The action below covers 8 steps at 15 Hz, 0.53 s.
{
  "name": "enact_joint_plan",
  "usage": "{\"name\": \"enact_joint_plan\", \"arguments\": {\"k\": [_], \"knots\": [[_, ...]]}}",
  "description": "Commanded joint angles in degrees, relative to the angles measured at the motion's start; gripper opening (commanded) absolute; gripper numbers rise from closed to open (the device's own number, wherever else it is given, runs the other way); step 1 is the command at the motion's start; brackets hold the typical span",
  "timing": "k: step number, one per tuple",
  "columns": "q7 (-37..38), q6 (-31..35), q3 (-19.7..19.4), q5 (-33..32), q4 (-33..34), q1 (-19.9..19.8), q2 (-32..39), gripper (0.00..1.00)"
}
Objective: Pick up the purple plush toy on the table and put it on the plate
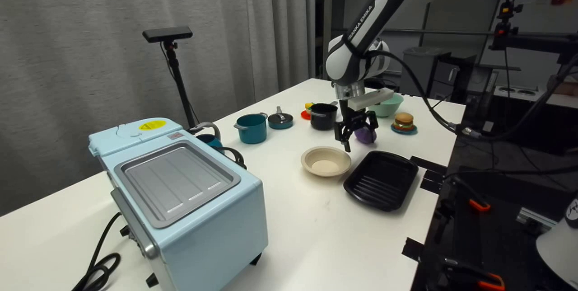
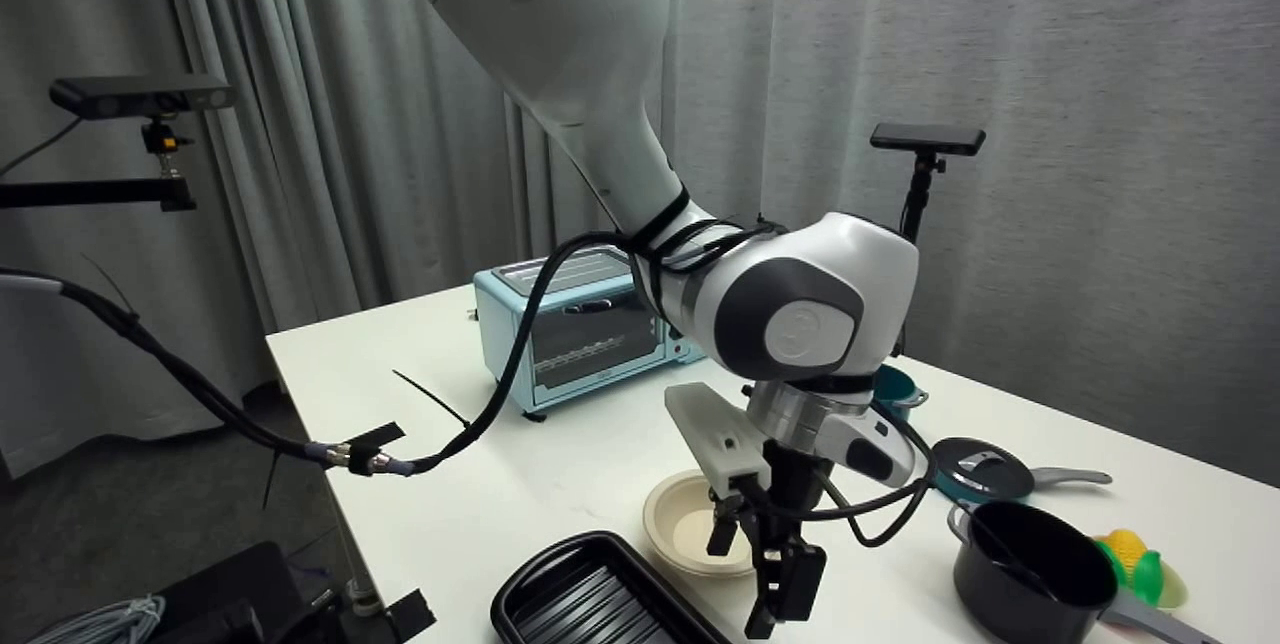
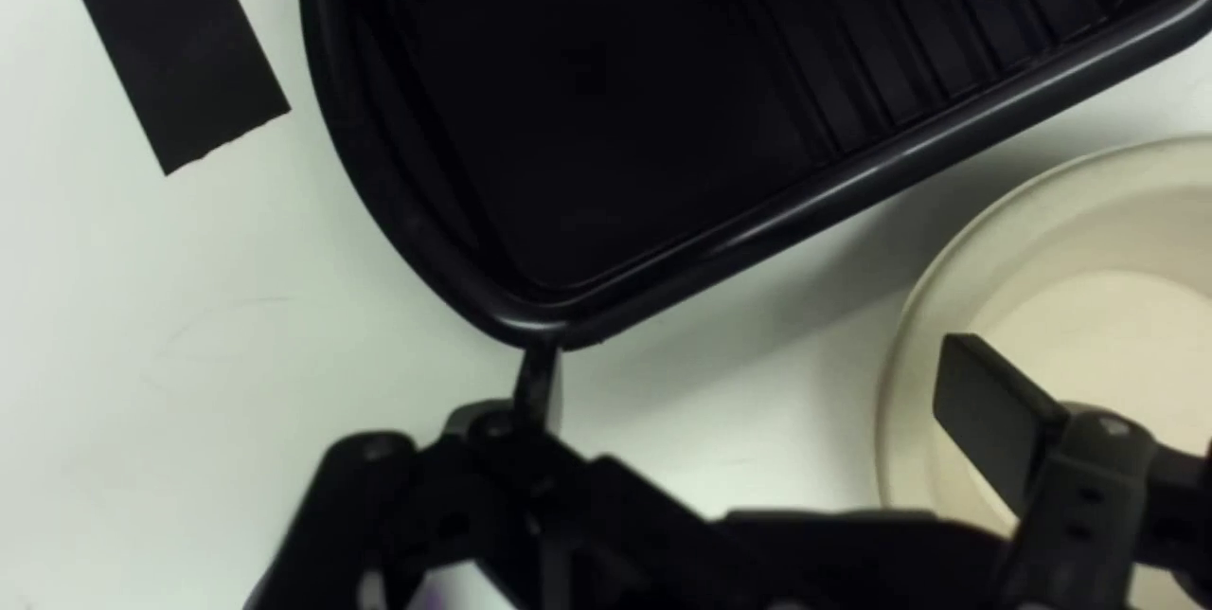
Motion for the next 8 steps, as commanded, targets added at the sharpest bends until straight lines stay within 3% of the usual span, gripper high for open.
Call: {"name": "enact_joint_plan", "arguments": {"k": [1,8], "knots": [[1.2,2.3,-0.2,-3.3,-4.4,0.9,-6.8,1.0],[0.5,8.0,-0.7,-4.4,-3.6,-0.8,-10.2,1.0]]}}
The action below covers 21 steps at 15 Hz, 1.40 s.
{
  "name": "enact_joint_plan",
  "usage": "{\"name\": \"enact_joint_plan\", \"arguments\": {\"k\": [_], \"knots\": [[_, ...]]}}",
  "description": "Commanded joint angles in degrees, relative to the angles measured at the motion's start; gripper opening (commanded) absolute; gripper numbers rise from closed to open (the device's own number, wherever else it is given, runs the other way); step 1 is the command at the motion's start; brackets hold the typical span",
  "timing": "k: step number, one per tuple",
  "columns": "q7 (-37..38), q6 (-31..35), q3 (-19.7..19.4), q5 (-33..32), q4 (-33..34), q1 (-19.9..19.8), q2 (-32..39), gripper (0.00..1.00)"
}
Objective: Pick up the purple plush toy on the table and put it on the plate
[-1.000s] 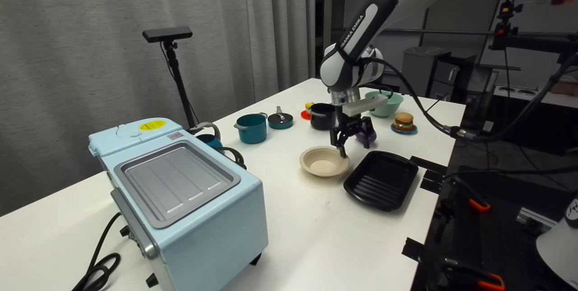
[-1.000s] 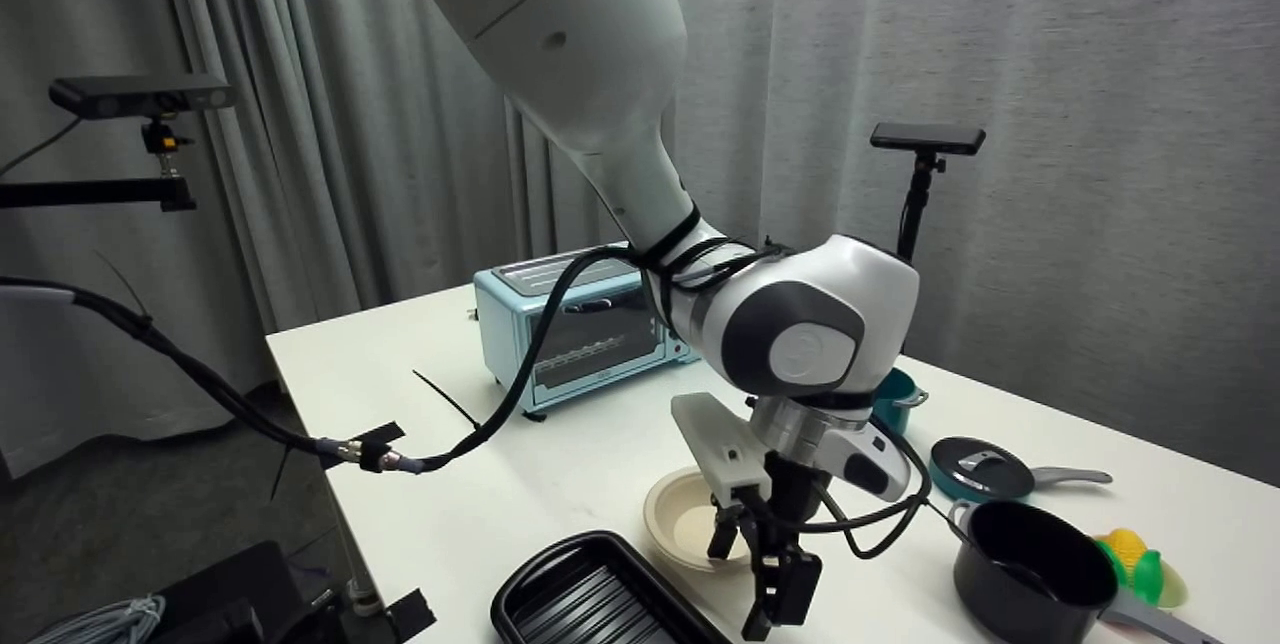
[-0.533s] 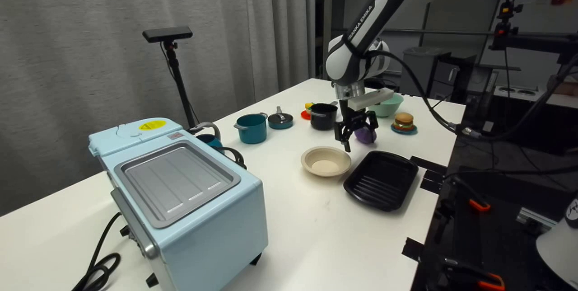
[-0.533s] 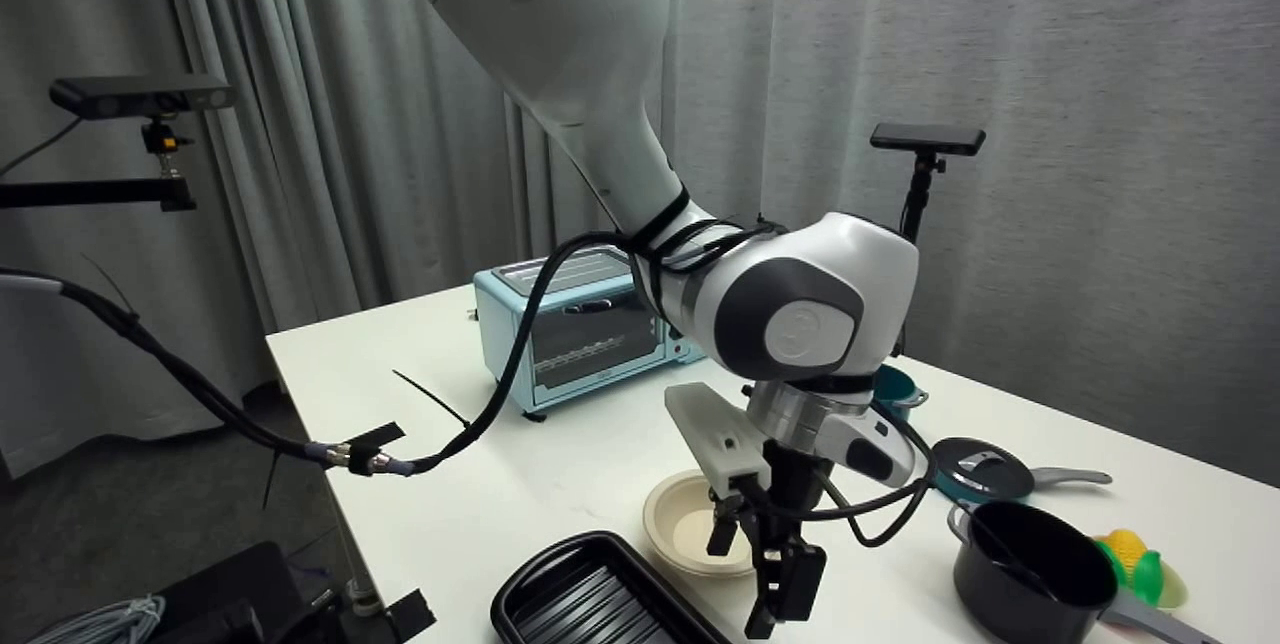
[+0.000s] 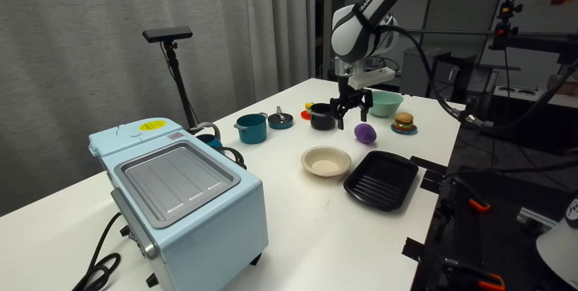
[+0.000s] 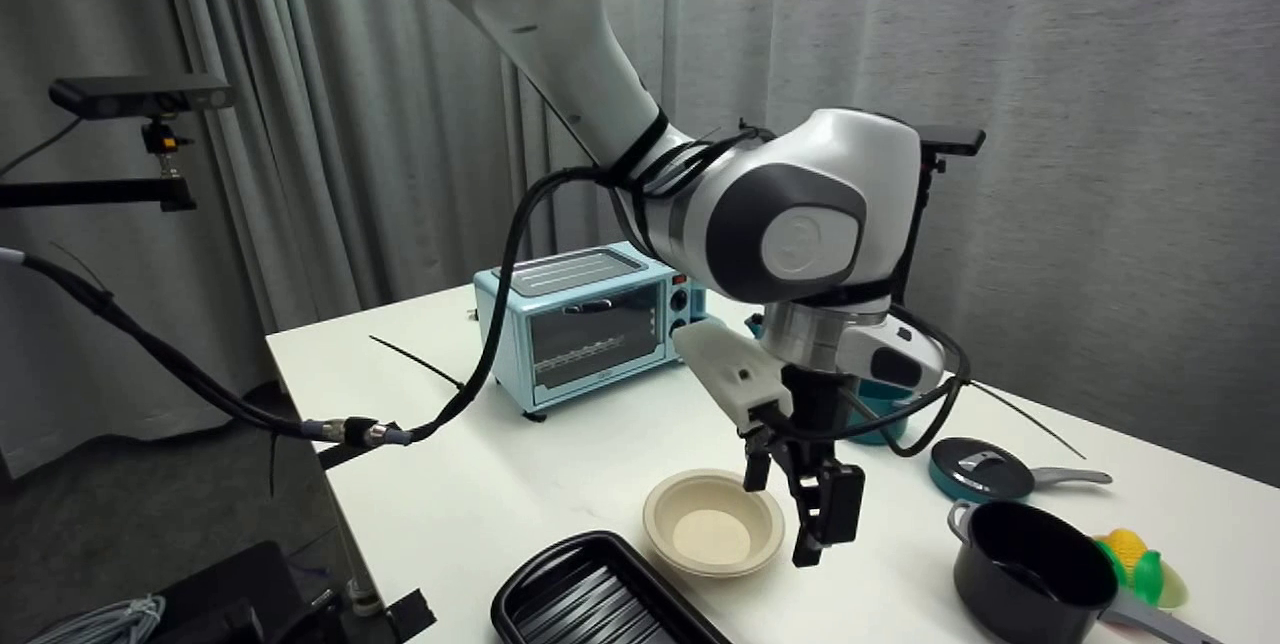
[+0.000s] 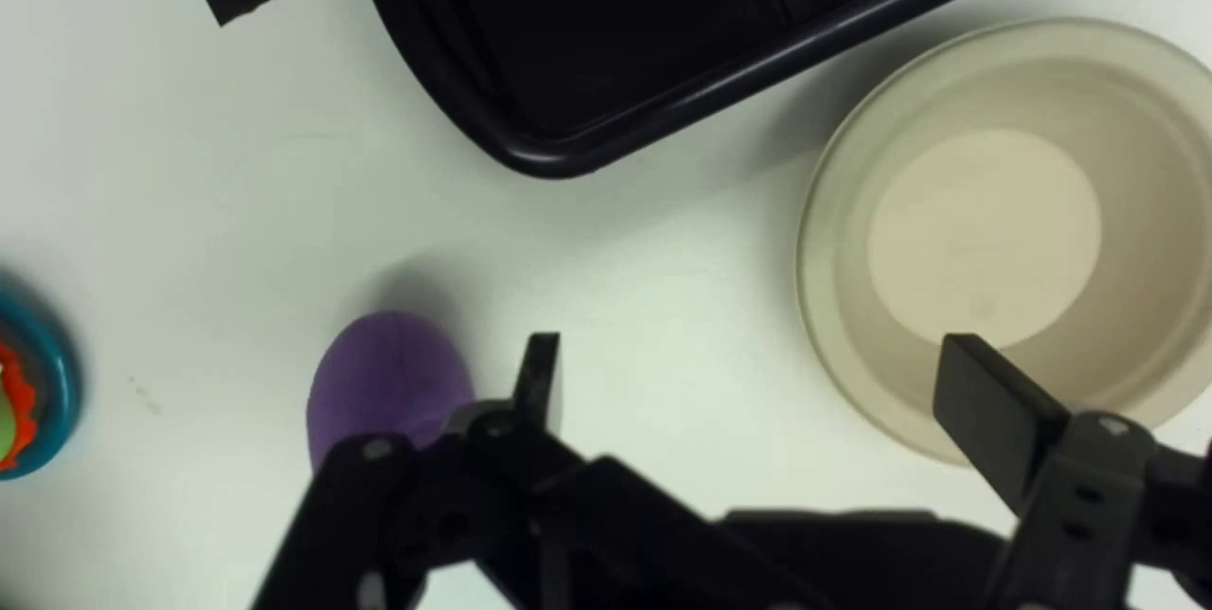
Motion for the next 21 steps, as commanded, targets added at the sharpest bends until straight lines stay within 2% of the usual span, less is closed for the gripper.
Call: {"name": "enact_joint_plan", "arguments": {"k": [1,8,15,21], "knots": [[0.4,4.7,-0.6,-1.5,-0.5,-1.3,-1.1,1.0],[1.4,10.3,-2.7,-1.4,1.5,-3.3,2.1,1.0],[2.8,11.6,-4.4,-1.2,3.0,-4.0,7.2,1.0],[5.2,11.7,-4.8,-1.1,7.7,-3.7,13.2,1.0]]}}
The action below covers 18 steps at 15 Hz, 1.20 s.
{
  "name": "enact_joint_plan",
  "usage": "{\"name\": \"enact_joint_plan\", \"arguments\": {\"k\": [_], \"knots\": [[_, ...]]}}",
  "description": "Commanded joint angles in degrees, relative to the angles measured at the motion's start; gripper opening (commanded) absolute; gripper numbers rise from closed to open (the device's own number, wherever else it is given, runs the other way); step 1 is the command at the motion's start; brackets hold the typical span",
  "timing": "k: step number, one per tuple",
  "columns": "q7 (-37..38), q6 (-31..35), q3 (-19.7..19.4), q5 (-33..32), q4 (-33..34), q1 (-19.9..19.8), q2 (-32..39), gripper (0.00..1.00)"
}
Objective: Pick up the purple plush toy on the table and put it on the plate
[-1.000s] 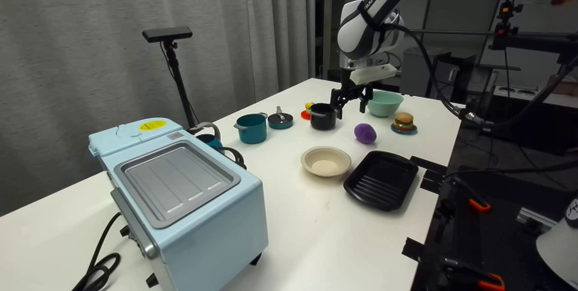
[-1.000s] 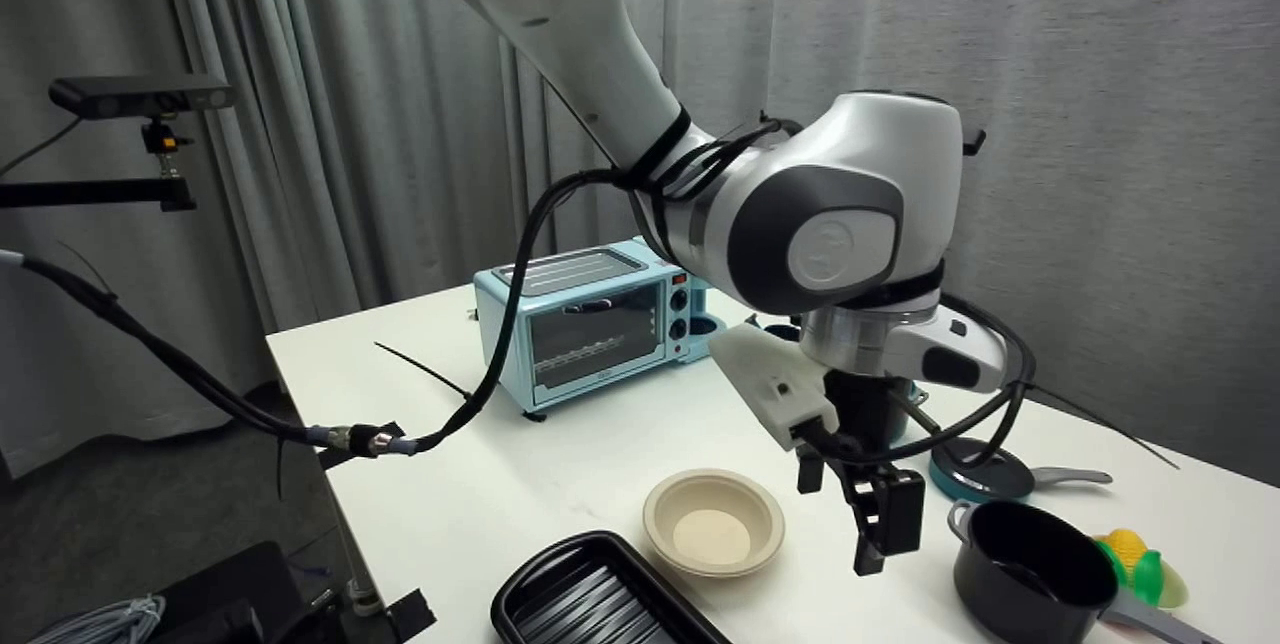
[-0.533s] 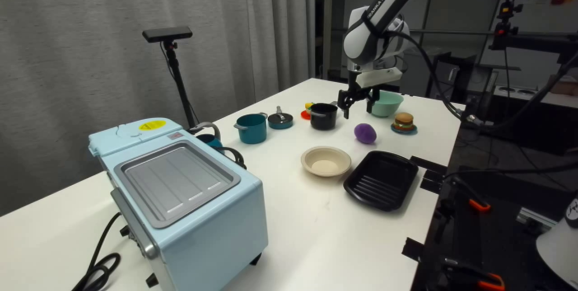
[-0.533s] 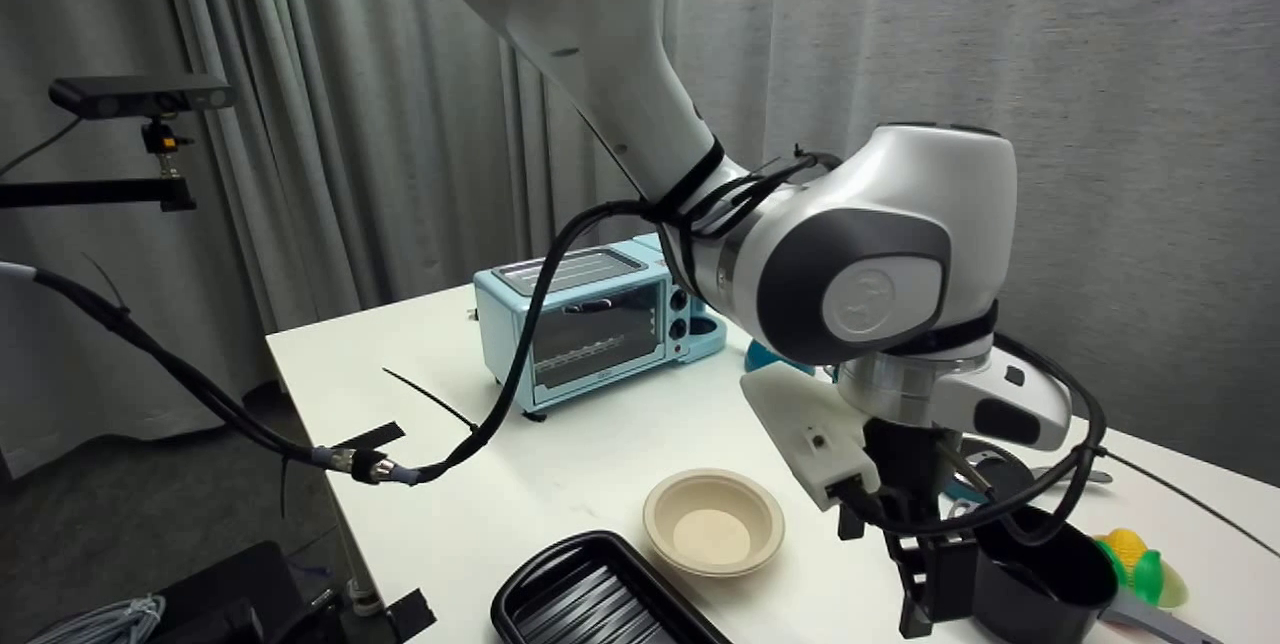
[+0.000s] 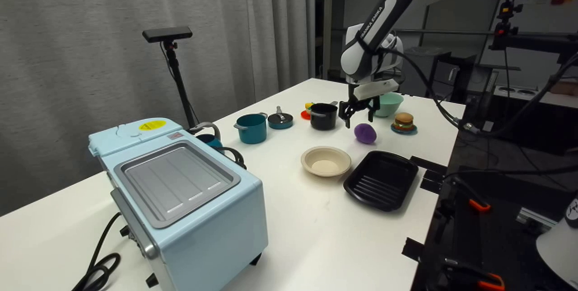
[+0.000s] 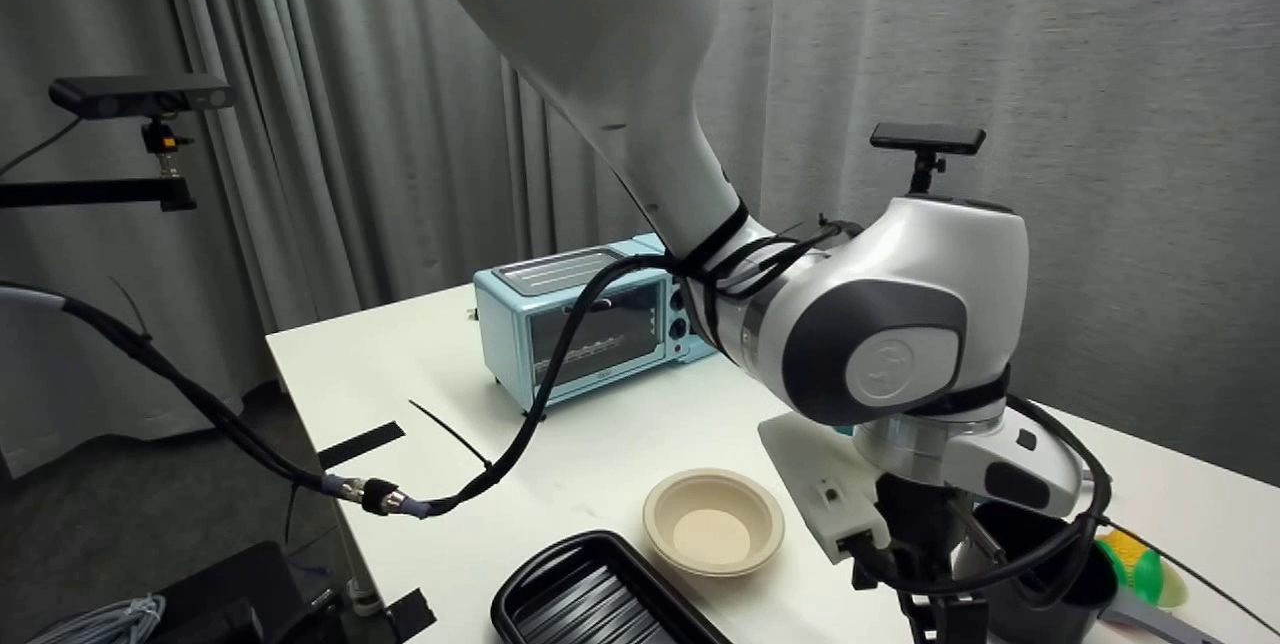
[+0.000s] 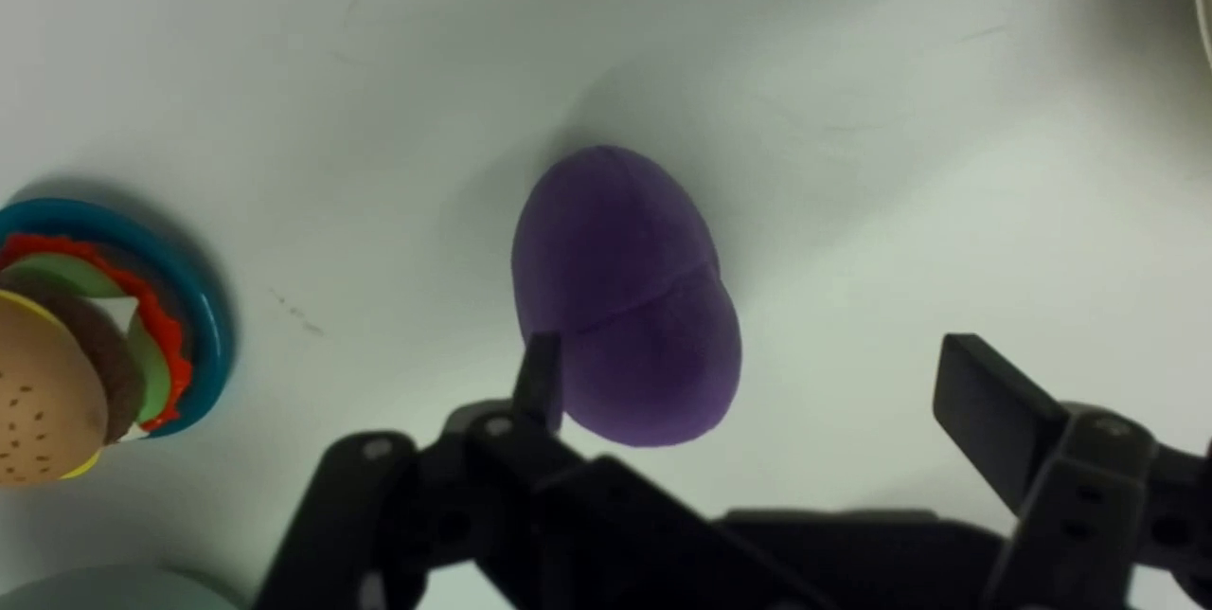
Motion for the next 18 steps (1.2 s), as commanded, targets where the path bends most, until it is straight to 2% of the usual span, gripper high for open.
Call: {"name": "enact_joint_plan", "arguments": {"k": [1,10,11,12,18], "knots": [[3.0,0.5,-0.4,-1.0,4.3,0.1,4.5,1.0],[4.5,-1.6,-3.7,-2.2,7.6,-0.4,9.1,1.0],[4.8,-1.6,-4.0,-2.2,7.5,-0.2,9.3,0.89],[4.8,-1.6,-4.3,-2.2,7.6,-0.2,9.4,0.74],[4.5,-1.2,-4.0,-1.6,7.5,0.1,7.1,0.28]]}}
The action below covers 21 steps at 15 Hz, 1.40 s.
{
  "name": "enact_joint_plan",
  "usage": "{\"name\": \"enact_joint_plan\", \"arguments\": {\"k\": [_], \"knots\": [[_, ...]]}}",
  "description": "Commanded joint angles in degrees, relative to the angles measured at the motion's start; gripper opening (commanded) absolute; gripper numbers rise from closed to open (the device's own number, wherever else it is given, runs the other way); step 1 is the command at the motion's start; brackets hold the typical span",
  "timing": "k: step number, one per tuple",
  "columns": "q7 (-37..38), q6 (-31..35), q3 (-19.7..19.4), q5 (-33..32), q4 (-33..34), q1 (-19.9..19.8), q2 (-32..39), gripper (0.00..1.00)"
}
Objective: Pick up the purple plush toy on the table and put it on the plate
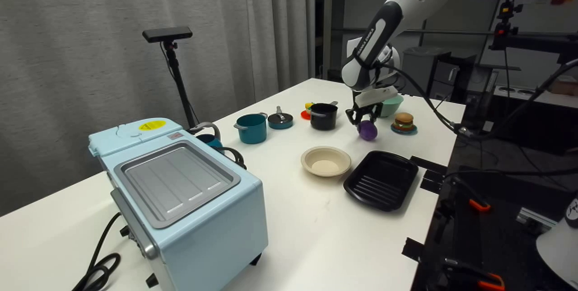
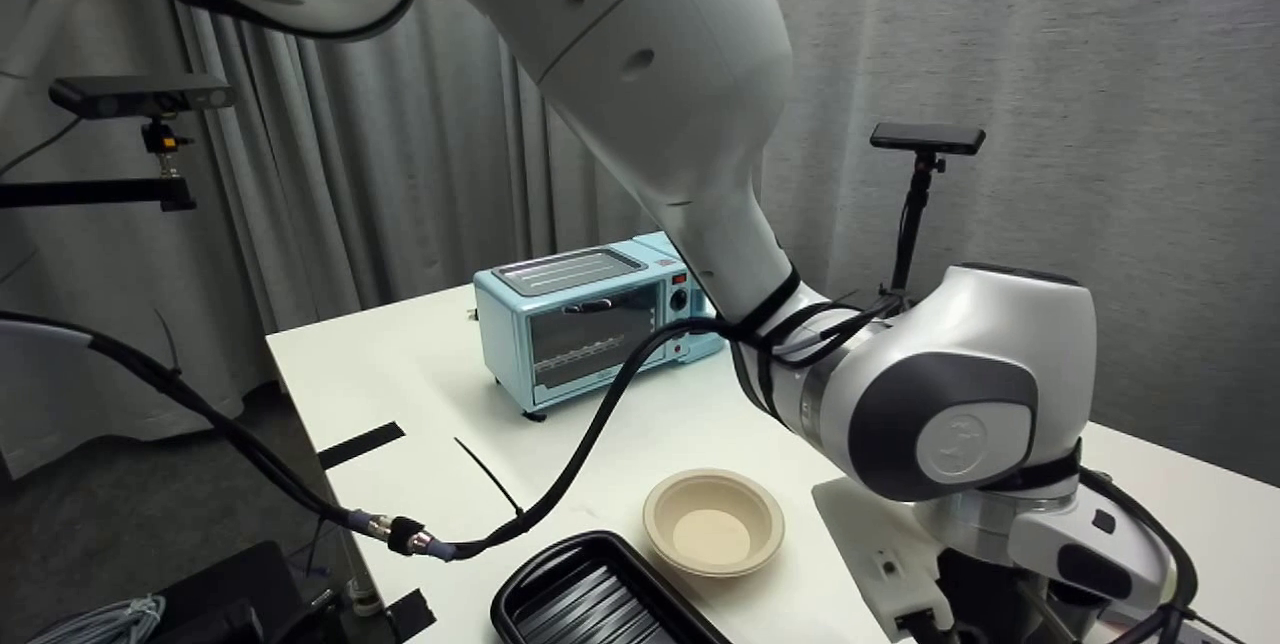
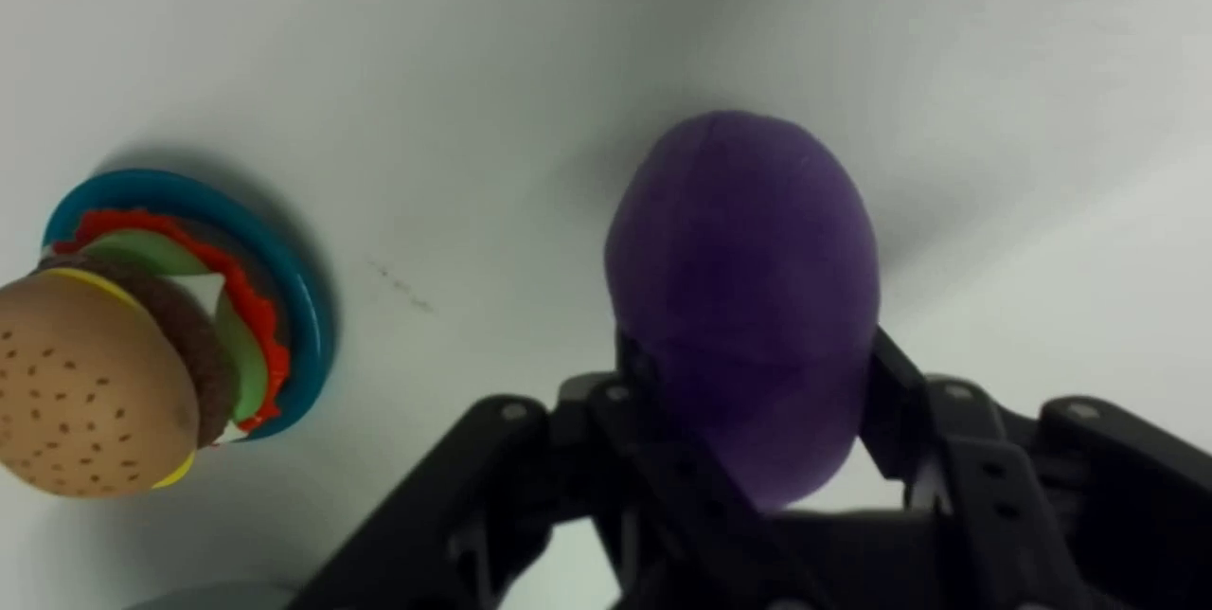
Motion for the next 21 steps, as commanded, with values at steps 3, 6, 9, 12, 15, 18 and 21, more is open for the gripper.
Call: {"name": "enact_joint_plan", "arguments": {"k": [3,6,9,12,15,18,21], "knots": [[0.6,-0.6,1.2,-1.1,-0.9,1.1,-5.1,0.1],[0.0,-0.2,2.7,-1.2,-2.0,2.2,-8.8,0.06],[-0.5,0.2,4.7,-1.3,-3.0,3.4,-12.0,0.06],[-0.8,0.1,6.7,-1.5,-3.7,4.8,-13.9,0.05],[-1.3,0.2,8.6,-1.5,-5.0,6.1,-14.9,0.05],[-1.7,0.2,10.3,-1.7,-6.2,7.3,-14.8,0.05],[-2.3,-0.5,11.4,-1.8,-7.2,8.1,-14.1,0.05]]}}
